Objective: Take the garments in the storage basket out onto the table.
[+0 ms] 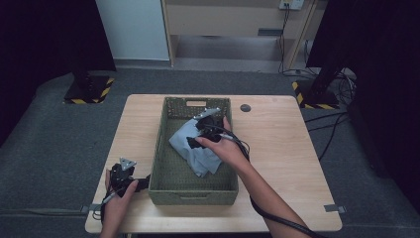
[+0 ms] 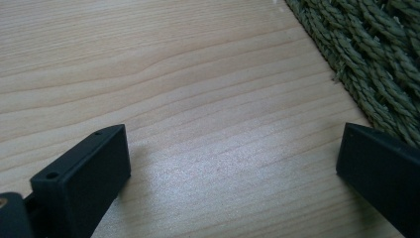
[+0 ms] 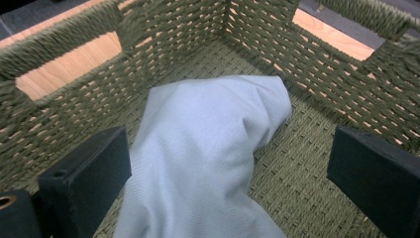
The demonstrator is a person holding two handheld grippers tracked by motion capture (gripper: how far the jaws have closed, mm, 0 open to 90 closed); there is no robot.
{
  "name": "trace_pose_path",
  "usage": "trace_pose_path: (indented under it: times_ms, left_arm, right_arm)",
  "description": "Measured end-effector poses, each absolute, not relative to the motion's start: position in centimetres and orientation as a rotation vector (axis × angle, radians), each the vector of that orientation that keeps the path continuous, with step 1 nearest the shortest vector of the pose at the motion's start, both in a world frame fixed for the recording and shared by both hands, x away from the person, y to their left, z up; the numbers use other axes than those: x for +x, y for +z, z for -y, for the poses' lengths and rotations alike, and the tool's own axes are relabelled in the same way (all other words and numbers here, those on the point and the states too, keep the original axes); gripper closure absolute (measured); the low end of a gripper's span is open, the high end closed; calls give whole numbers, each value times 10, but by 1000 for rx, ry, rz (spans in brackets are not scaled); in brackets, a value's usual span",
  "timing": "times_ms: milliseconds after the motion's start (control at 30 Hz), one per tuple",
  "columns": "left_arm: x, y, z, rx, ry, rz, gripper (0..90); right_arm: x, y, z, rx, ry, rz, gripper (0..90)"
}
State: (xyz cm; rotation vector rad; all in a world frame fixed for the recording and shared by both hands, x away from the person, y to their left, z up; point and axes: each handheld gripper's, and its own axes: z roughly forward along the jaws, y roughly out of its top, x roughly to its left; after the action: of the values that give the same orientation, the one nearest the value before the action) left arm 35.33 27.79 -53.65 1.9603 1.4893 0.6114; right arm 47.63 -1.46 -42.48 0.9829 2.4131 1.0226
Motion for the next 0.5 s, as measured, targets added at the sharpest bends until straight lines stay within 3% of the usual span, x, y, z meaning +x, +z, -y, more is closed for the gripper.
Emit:
trace_pose_path:
  times_ms: [500]
  left_arm:
    - [353, -536, -278, 1961, 612, -1489, 0]
  right_arm:
    - [475, -437, 7, 991, 1009, -2442, 32]
